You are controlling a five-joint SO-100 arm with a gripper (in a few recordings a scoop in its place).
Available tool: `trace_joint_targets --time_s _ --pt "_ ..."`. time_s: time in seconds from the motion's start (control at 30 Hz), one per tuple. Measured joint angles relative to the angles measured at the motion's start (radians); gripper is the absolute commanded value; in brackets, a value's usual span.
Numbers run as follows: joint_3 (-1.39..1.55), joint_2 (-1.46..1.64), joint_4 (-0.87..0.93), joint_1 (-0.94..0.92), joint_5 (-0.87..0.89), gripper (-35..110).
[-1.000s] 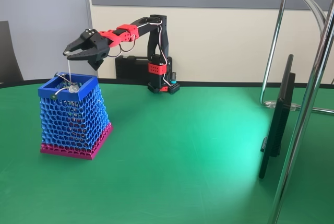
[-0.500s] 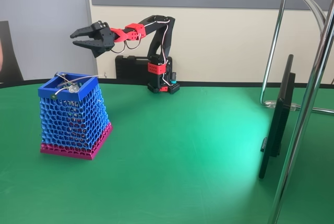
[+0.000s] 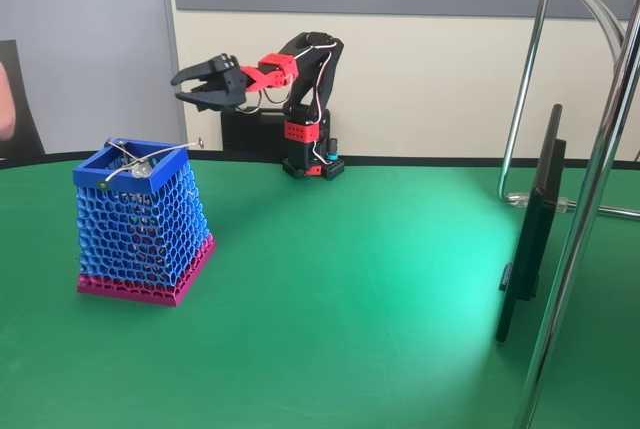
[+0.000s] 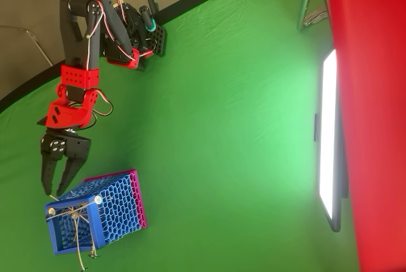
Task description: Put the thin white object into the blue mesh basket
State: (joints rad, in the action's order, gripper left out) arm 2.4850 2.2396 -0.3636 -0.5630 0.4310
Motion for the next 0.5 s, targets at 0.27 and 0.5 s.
trace_joint_targets --time_s 0.27,0.5 --pt "0.229 0.143 0.000 0.212 -0.264 12" --pt "0.351 0.304 0.195 0.337 -0.367 9"
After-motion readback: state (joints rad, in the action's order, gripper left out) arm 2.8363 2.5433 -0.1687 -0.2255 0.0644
